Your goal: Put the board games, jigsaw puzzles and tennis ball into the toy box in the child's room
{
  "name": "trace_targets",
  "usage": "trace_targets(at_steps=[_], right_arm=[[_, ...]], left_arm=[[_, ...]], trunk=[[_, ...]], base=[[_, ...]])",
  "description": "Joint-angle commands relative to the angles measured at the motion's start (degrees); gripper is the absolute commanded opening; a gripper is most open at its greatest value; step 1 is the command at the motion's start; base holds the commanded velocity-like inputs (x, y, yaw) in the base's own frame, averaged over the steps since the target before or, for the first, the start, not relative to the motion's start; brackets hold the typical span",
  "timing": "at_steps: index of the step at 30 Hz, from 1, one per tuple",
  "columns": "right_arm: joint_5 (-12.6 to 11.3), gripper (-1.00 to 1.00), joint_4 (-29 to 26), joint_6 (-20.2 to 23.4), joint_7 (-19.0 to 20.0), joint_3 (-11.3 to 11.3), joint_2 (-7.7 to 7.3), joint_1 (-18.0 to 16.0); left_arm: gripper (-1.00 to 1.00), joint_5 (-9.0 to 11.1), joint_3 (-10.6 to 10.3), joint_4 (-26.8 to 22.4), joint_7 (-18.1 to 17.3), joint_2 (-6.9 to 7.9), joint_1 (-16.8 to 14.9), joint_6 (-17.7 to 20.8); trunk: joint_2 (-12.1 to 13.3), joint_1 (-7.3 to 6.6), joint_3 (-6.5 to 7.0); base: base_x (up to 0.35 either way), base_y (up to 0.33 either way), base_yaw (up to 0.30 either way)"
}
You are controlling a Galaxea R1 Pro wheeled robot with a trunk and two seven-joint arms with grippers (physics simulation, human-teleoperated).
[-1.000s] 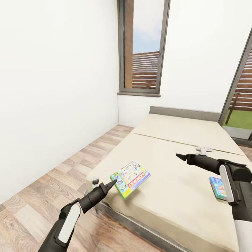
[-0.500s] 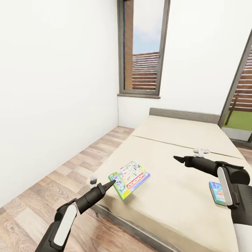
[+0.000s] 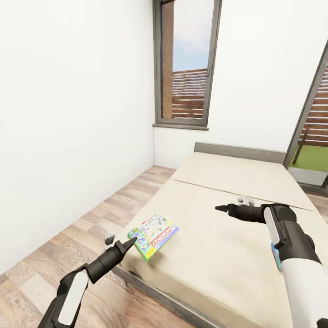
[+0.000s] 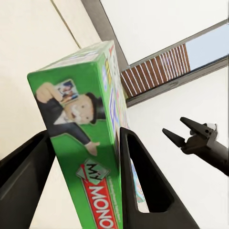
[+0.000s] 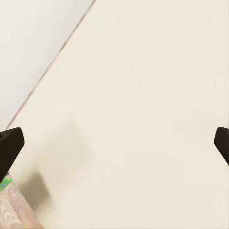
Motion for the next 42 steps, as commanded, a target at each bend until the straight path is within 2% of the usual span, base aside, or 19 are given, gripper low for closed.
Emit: trace_targets(at_steps=[1, 8, 12, 19, 23, 31, 42], right_arm=[[-0.5, 1.00, 0.2, 0.4, -0.2, 0.0, 0.25, -0.1], [-0.5, 1.00, -1.6, 0.1, 0.2, 0.1, 0.88, 1.2], [-0.5, 1.00, -3.7, -0.5, 1.7, 0.1, 0.94, 2.1], [-0.2, 1.00, -8.5, -0.8, 7.3, 0.2, 0.99, 3.7], [-0.1, 1.00, -11.5, -0.6, 8.7, 0.1, 0.90, 4.7], [-0.2, 1.00, -16.2, 0.4, 10.0, -0.4, 0.66, 6.5], [0.2, 1.00, -17.5, 1.1, 10.0, -0.5, 0.75, 7.0]], left_arm=[[-1.00, 0.0, 0.2, 0.0, 0.4, -0.06, 0.0, 0.3], [-1.00, 0.2, 0.3, -0.3, 1.9, -0.01, 0.1, -0.2], [-1.00, 0.1, 0.0, -0.4, 2.1, 0.00, 0.2, -0.2], [-1.00, 0.0, 0.0, -0.5, 2.2, 0.01, 0.2, -0.2], [-1.00, 0.0, 0.2, -0.5, 2.3, 0.08, 0.2, -0.2], [-1.00, 0.0, 0.4, -0.6, 2.3, 0.14, 0.5, -0.1], [-1.00, -0.3, -0.4, -0.5, 3.0, 0.01, 0.5, -0.2]], trunk=[[0.4, -0.24, 0.12], [3.2, -1.77, 1.38], [4.8, -2.65, 2.10], [7.6, -4.19, 3.36], [9.2, -5.07, 4.07], [12.4, -6.82, 5.51], [16.8, -9.24, 7.48]], base=[[0.000, 0.000, 0.000], [0.000, 0.000, 0.000], [0.000, 0.000, 0.000], [0.000, 0.000, 0.000], [0.000, 0.000, 0.000], [0.000, 0.000, 0.031], [0.000, 0.000, 0.238]])
